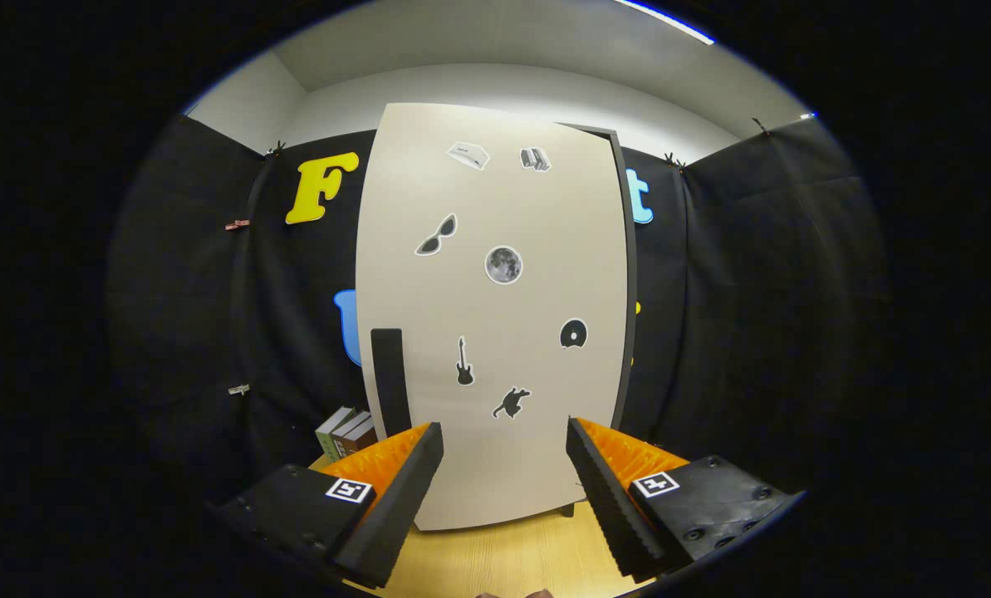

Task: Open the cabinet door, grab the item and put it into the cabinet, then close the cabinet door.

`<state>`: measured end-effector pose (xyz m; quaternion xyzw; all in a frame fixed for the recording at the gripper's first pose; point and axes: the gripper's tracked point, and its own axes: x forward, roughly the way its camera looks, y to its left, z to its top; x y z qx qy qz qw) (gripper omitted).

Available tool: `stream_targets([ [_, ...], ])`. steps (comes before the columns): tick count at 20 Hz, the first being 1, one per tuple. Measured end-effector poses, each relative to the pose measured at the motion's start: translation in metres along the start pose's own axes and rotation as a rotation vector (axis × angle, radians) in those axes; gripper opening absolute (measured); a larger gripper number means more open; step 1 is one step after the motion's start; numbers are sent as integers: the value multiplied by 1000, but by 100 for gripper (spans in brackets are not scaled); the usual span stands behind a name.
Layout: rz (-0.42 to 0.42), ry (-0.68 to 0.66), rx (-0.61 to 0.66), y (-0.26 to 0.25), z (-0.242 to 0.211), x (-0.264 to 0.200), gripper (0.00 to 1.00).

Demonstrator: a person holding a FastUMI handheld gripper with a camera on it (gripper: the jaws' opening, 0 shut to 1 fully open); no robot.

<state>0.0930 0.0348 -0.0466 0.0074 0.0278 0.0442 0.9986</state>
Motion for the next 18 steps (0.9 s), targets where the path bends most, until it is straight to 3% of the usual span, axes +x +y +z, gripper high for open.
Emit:
stream_targets([
  [18,6,-21,-15,0,4,-21,97],
])
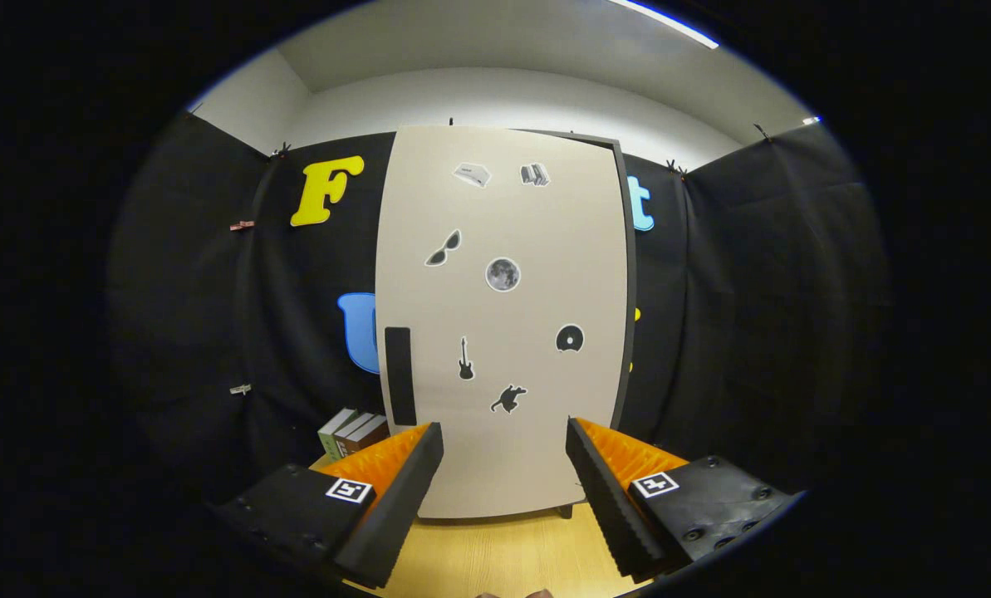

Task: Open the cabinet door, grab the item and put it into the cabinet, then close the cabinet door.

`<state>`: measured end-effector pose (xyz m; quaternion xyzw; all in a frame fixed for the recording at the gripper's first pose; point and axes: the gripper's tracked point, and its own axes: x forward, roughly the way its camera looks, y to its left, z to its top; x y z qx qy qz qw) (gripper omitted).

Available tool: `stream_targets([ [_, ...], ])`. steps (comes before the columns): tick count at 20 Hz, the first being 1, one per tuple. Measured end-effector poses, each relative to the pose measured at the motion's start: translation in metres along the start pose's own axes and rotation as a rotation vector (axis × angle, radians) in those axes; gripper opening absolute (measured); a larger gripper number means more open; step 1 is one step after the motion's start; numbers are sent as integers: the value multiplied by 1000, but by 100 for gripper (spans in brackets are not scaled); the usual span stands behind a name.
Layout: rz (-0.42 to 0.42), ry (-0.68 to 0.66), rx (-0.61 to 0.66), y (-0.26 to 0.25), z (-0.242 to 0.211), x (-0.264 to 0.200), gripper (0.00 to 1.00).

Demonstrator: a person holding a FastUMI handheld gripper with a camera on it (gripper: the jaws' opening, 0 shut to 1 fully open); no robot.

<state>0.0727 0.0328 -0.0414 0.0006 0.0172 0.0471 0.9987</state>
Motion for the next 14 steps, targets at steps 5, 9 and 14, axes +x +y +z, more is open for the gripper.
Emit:
stream_targets([
  [5,2,-1,-2,-1,0,-2,97],
  [9,1,2,4,-2,-2,-2,97],
  [14,-1,6,11,-3,-3,-2,97],
])
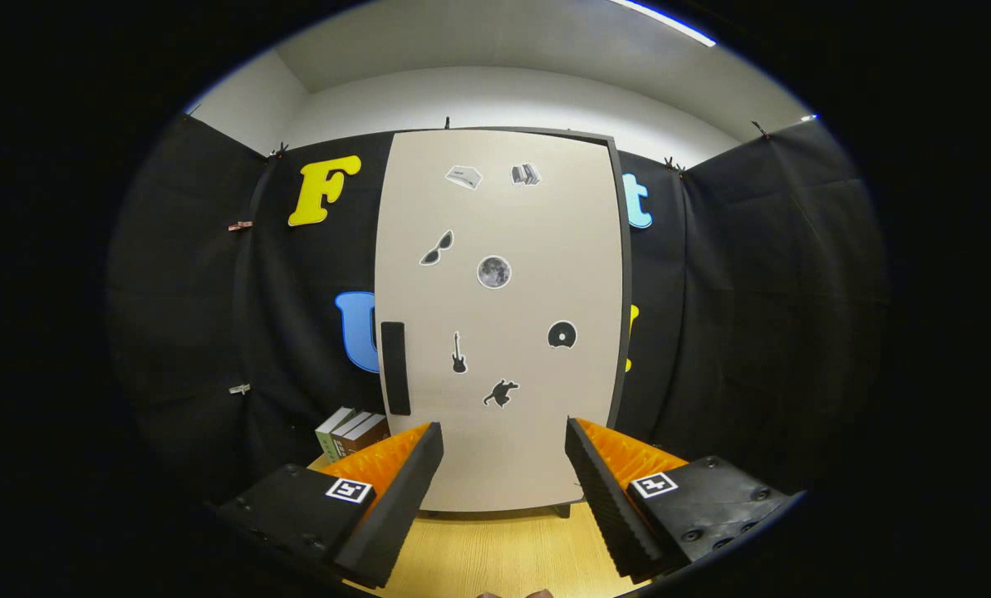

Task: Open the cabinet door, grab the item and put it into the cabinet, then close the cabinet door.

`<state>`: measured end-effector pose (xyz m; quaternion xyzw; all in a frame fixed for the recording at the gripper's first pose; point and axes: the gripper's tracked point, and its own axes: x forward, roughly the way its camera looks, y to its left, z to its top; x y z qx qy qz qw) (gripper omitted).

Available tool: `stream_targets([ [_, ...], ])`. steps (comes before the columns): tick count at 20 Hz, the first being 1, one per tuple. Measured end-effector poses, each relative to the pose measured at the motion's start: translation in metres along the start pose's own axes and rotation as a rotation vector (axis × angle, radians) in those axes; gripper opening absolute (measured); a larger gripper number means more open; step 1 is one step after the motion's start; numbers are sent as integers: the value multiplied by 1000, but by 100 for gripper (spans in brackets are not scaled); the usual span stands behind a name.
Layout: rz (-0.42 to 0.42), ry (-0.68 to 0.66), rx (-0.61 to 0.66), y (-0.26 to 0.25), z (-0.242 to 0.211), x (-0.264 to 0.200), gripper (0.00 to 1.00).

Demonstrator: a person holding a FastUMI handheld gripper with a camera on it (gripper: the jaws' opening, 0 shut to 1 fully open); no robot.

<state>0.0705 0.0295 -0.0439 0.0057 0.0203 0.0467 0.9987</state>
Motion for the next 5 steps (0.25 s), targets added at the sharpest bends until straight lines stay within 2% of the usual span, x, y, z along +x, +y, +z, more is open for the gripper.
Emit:
stream_targets([
  [5,4,5,2,0,0,0,97],
])
